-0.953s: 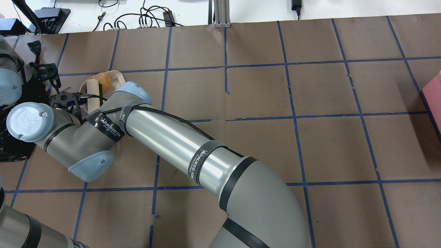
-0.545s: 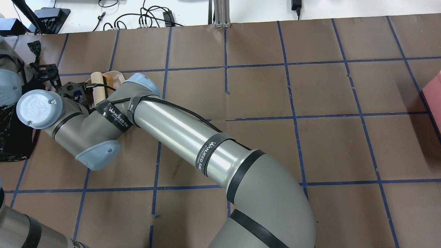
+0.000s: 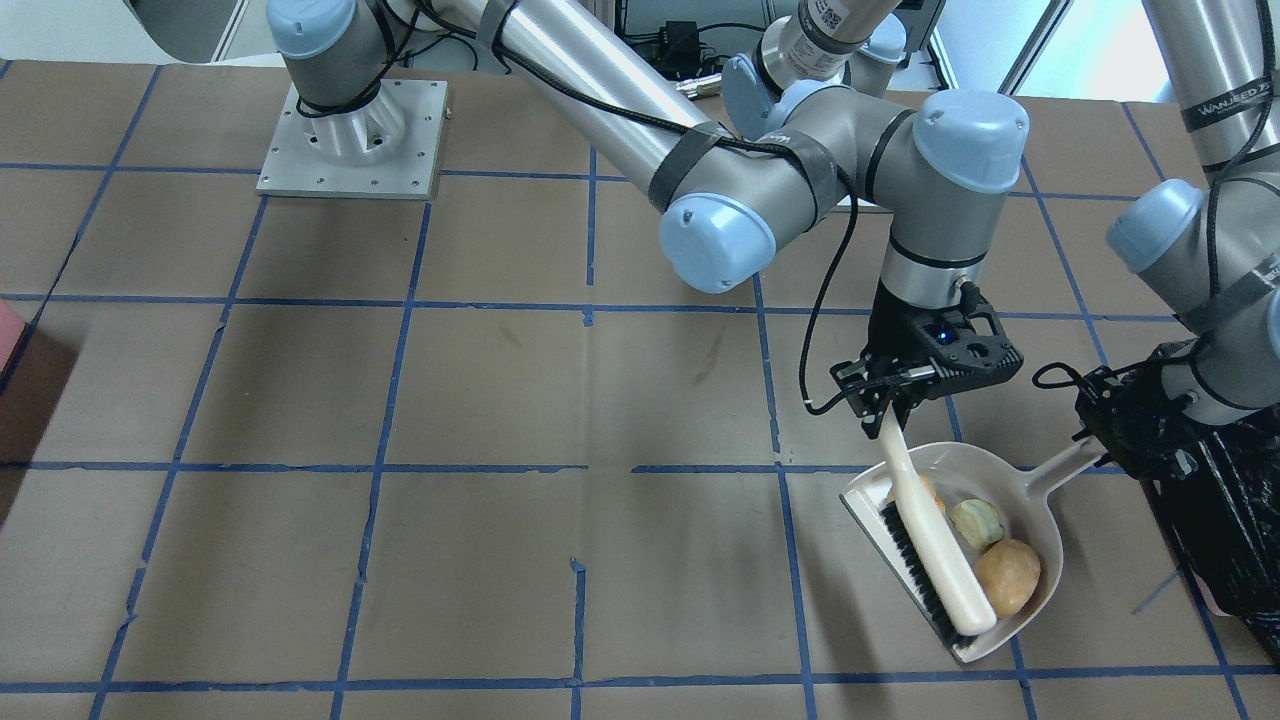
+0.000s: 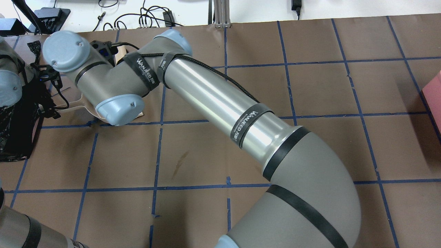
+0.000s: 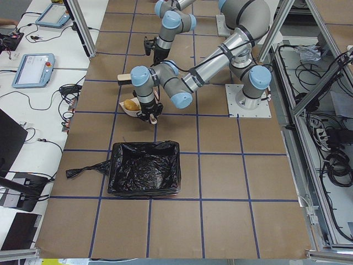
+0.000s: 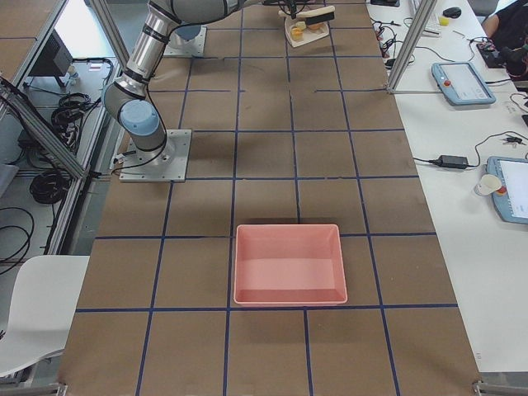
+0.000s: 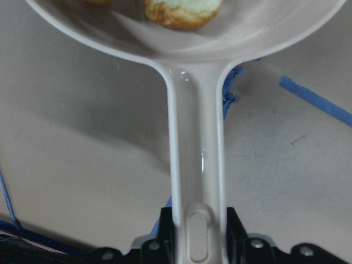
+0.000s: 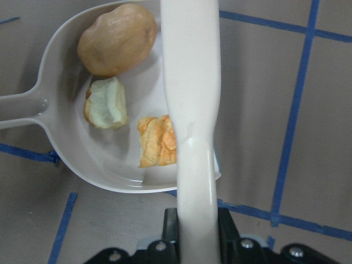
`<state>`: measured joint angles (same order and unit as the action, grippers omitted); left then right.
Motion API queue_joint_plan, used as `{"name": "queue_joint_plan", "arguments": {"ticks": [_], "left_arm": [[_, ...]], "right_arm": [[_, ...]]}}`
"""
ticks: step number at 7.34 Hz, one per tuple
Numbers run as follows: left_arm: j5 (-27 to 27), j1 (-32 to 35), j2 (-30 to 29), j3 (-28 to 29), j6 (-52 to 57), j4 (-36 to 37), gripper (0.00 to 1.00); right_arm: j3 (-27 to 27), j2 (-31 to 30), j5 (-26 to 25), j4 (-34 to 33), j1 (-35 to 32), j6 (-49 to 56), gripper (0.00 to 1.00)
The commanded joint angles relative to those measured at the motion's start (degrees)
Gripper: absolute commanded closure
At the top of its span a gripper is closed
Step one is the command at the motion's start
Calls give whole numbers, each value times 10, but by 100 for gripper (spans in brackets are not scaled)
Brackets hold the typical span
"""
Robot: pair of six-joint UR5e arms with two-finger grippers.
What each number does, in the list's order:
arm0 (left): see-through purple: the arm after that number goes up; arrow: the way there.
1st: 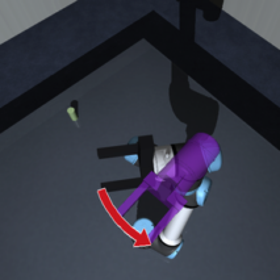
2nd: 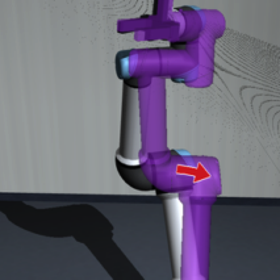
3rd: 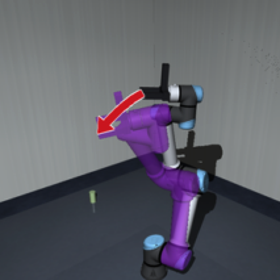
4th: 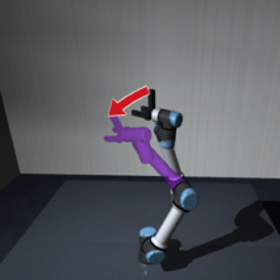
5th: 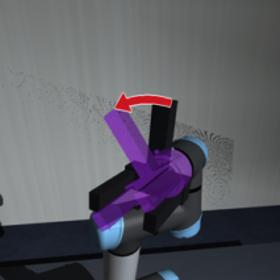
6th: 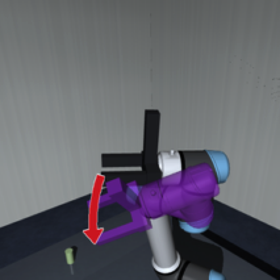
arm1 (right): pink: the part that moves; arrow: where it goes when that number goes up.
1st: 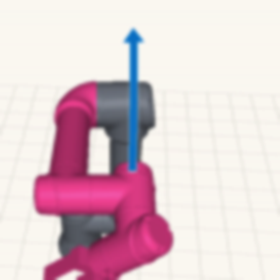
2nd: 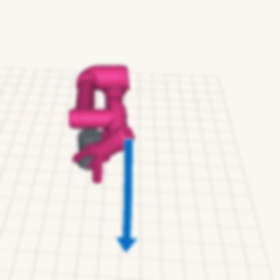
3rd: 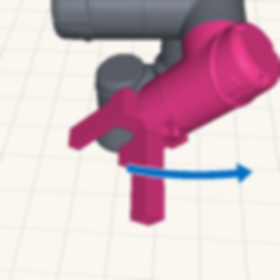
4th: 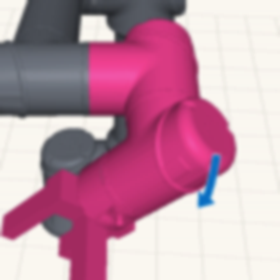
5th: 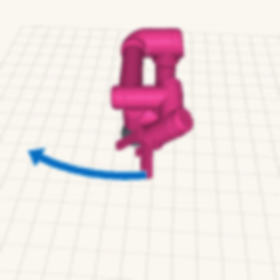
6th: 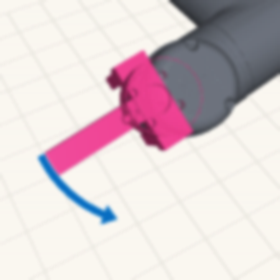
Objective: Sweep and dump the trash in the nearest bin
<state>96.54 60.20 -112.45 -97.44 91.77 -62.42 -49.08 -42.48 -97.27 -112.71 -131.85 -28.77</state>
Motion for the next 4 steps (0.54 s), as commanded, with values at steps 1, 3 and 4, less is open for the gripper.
{"name": "queue_joint_plan", "arguments": {"ticks": [1, 3, 4], "left_arm": [[-19, -2, 1, -1, 1, -2, 99], [-60, -20, 1, -7, 1, -12, 99], [-96, -38, 1, -9, 2, -13, 99]], "right_arm": [[-23, -15, 8, 34, 84, 11, 82], [-63, -43, 8, 91, 144, 34, 82], [-88, -60, 9, 105, 176, 53, 82]]}}
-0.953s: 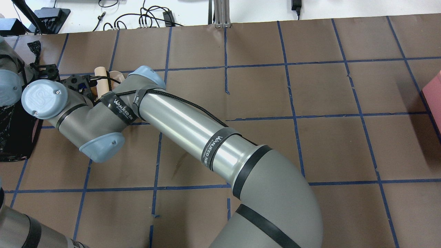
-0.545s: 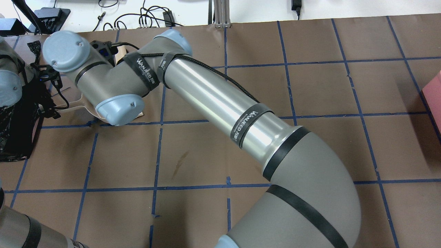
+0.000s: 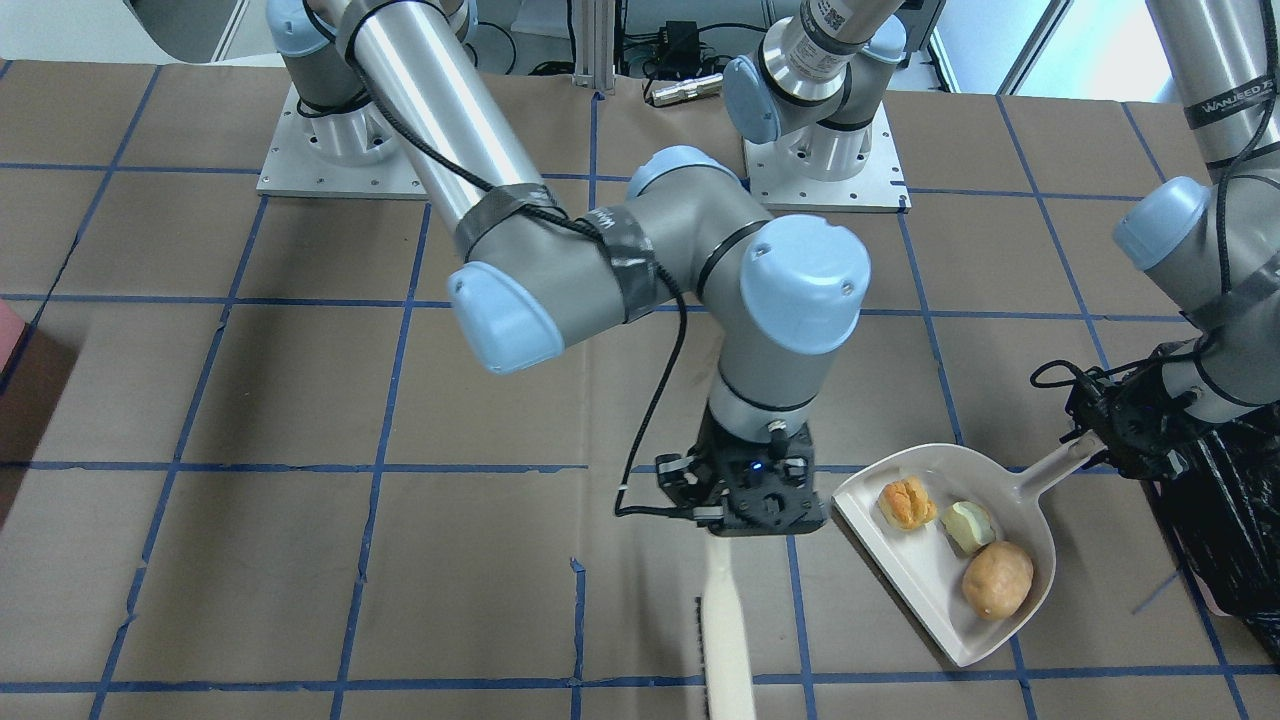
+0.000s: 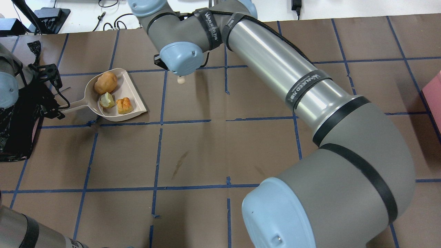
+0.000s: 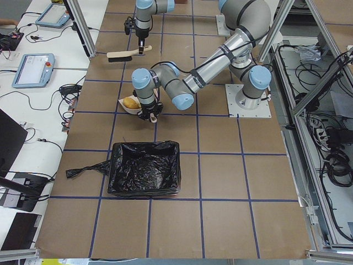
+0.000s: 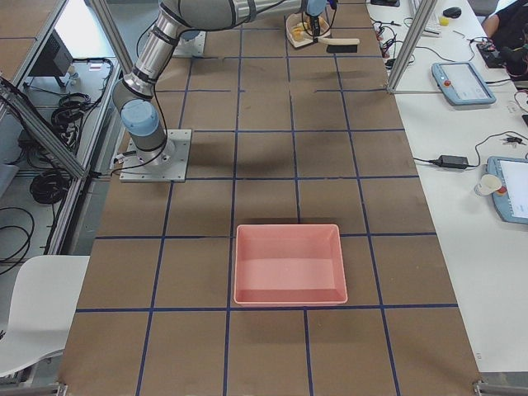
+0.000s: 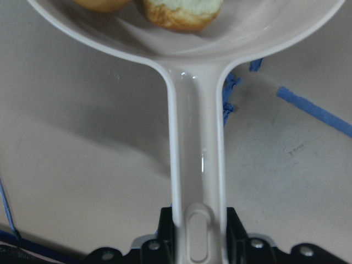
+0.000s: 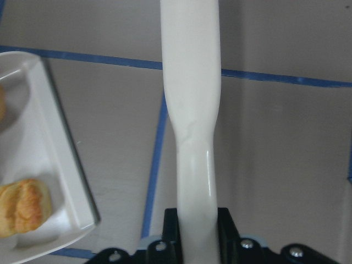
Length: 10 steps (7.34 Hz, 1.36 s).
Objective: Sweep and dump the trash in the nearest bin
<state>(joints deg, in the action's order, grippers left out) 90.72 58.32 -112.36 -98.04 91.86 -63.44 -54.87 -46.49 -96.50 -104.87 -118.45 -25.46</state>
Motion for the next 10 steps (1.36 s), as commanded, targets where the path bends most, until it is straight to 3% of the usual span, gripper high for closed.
{"name": "queue_joint_plan", "arguments": {"ticks": [1, 3, 5, 8, 10], "left_arm": [[-56, -30, 3, -2, 1, -3, 99], [-96, -48, 27, 13, -14, 0, 99], [-122, -87, 57, 13, -34, -2, 99], [-120, -142, 94, 14, -57, -19, 99], [-121, -194, 111, 14, -56, -24, 99]], "right_arm": [[-57, -52, 8, 44, 66, 41, 82], [-142, -126, 17, 68, 73, 33, 83], [-307, -242, 27, 53, 49, -32, 85], [-470, -420, 62, 34, 32, -42, 86], [-553, -467, 60, -70, -42, -50, 87]]}}
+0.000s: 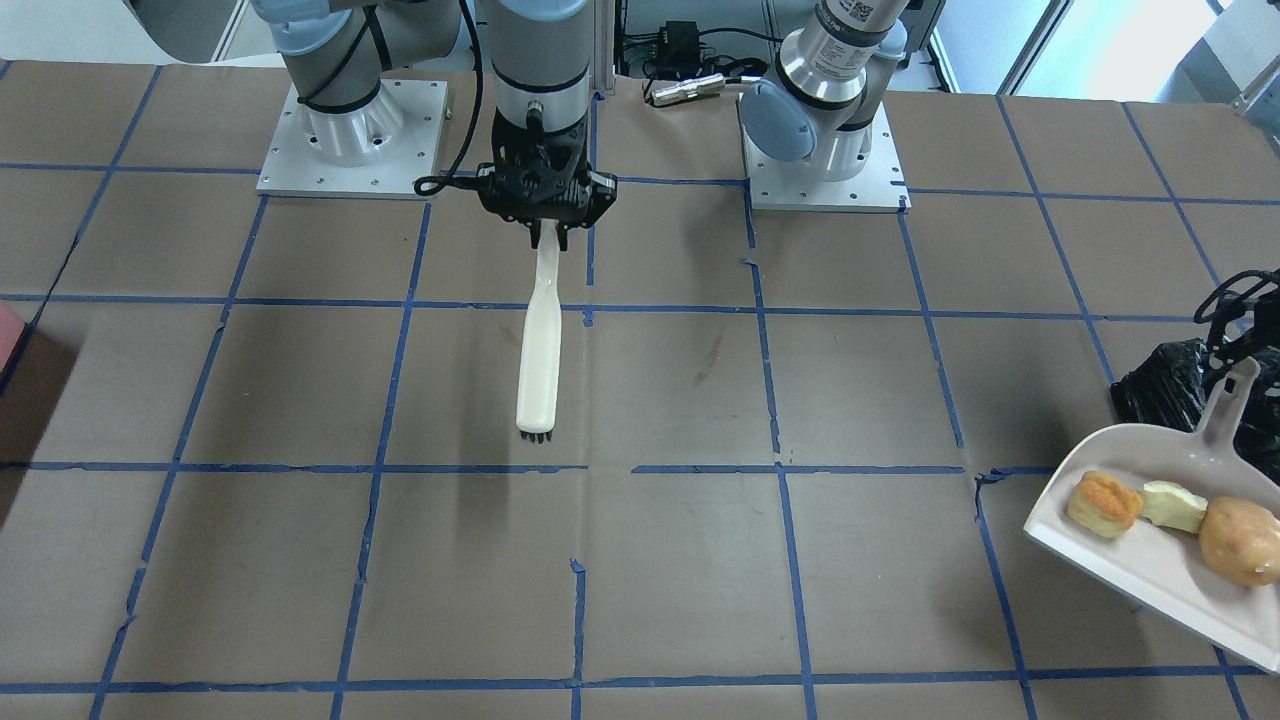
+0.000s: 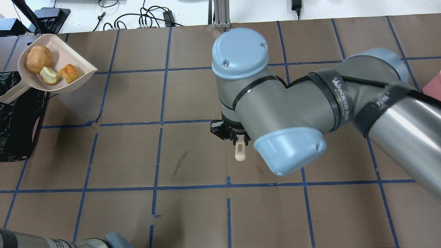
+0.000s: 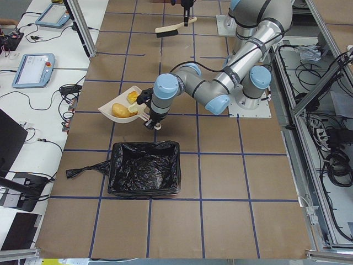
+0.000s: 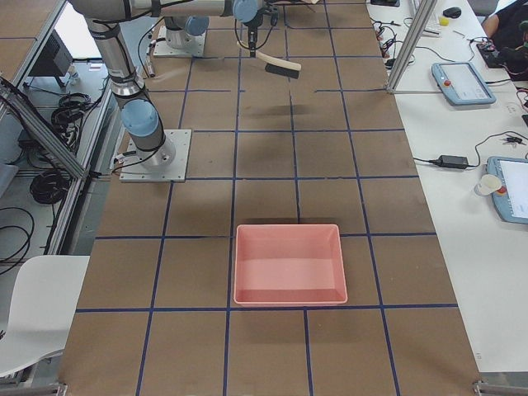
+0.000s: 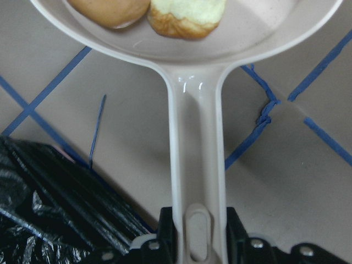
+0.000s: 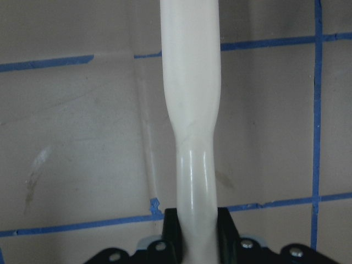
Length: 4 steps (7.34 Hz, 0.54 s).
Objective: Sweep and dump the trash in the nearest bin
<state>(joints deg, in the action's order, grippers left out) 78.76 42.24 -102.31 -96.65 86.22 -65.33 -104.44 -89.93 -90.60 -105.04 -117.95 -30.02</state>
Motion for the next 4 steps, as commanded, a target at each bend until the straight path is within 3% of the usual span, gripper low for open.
{"name": "queue_joint_plan", "arguments": {"ticks": [1, 2, 4], "left_arm": [[-3, -78, 11, 1, 11, -10, 99], [-13, -128, 9, 1, 24, -11, 99], [-18, -174, 11, 35, 39, -29, 99]], "right_arm": [[-108, -28, -11, -137, -74, -13, 87], [-168, -26, -9, -216, -76, -13, 87], [-202, -29, -11, -240, -78, -12, 87]]}}
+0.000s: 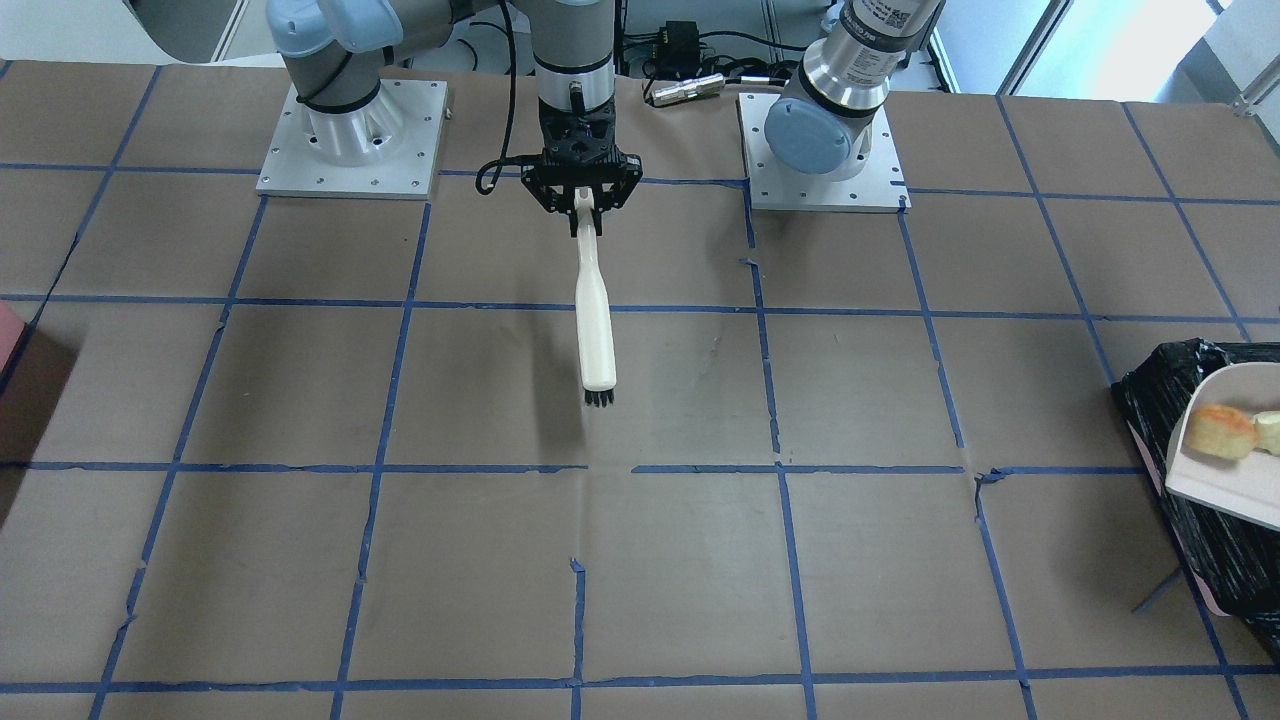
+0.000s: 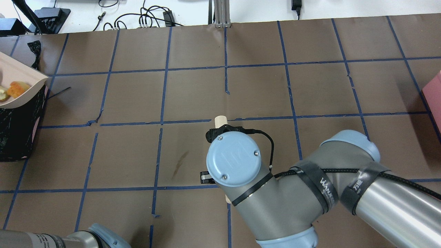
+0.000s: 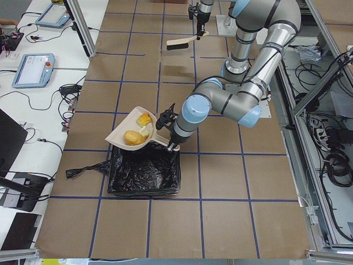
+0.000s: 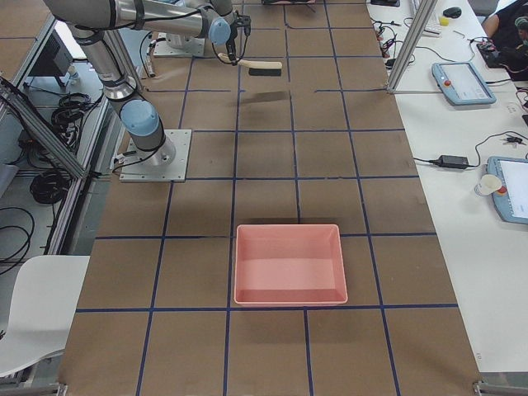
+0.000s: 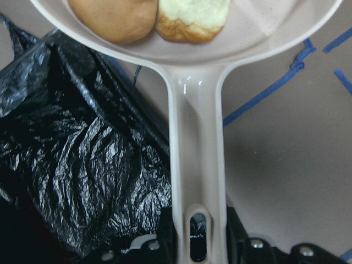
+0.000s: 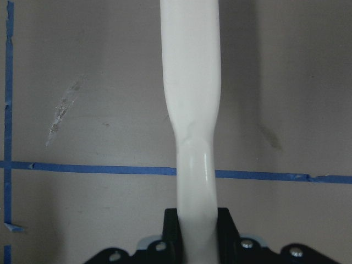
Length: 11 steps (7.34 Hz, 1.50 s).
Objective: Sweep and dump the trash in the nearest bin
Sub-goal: 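Tip the dustpan to dump the scraps into the trash bag with the left gripper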
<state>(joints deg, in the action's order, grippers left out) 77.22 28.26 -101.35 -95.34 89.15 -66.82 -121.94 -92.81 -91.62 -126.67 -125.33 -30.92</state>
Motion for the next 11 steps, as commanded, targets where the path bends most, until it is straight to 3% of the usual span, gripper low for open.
{"name": "queue_joint_plan", "arguments": {"ticks": [1, 4, 6, 8, 9, 11], "left_arm": [[3, -59, 1, 49, 28, -53, 99], [97, -92, -17, 67, 51, -58, 99], [129, -77, -22, 68, 41, -47, 98], [144, -69, -46, 71, 47, 11, 98], [192, -52, -47, 73, 50, 36, 98], [222, -26, -47, 80, 57, 47, 98]], "right_arm": [[-50, 3, 1, -34, -4, -5, 87], [-57, 27, 5, -60, -6, -16, 87], [-57, 24, 1, -63, -6, -16, 87], [-58, 29, 1, -99, -6, -16, 87], [-58, 32, 0, -102, -6, -16, 87], [-62, 33, -7, -103, -6, -16, 87]]}}
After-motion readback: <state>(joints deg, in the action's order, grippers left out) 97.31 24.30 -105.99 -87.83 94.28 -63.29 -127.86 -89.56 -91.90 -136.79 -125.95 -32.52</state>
